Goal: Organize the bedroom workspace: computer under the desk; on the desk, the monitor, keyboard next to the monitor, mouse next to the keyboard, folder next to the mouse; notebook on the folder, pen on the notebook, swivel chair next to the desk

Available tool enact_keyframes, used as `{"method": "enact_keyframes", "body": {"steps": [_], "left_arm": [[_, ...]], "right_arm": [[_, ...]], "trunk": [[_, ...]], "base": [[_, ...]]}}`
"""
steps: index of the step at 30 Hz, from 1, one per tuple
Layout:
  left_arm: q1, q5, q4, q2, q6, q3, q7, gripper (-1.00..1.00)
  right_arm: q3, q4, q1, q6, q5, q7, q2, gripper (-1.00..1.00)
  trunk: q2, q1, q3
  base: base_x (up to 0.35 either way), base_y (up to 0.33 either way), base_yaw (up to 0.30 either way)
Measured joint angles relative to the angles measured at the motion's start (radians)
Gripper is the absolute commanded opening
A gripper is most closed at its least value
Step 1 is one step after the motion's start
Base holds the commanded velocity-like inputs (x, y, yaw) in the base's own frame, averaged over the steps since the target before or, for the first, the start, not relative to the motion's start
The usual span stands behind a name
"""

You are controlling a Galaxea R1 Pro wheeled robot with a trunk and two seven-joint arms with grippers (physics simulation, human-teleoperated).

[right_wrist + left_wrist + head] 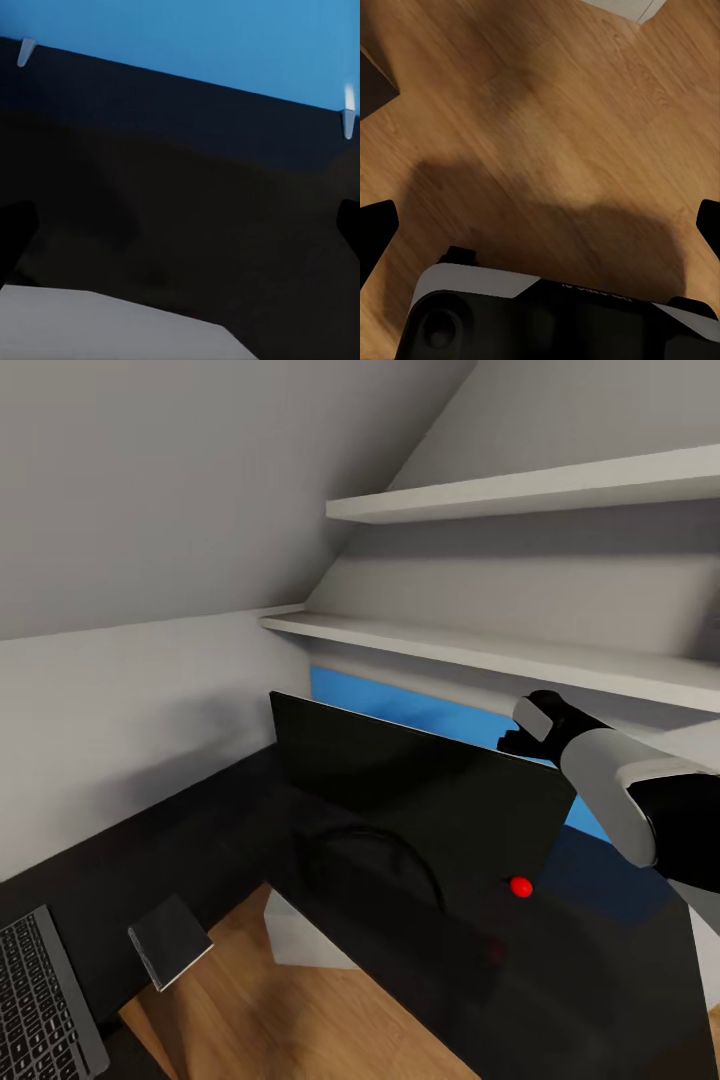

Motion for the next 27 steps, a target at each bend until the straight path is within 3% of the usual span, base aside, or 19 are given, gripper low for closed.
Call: {"method": "enact_keyframes", "body": {"steps": [8, 27], "left_arm": [[0.0, 0.0, 0.0, 0.0, 0.0, 0.0, 0.0, 1.0], [0.0, 0.0, 0.0, 0.0, -0.002, 0.0, 0.0, 1.0]], "right_arm": [[0.0, 0.0, 0.002, 0.0, 0.001, 0.001, -0.015, 1.0], [0.004, 0.0, 0.002, 0.001, 0.004, -0.001, -0.017, 1.0]], "trunk": [[0.0, 0.0, 0.0], [0.0, 0.0, 0.0]], "base": [[-0.154, 0.0, 0.0], [-0.119, 0.028, 0.0]]}}
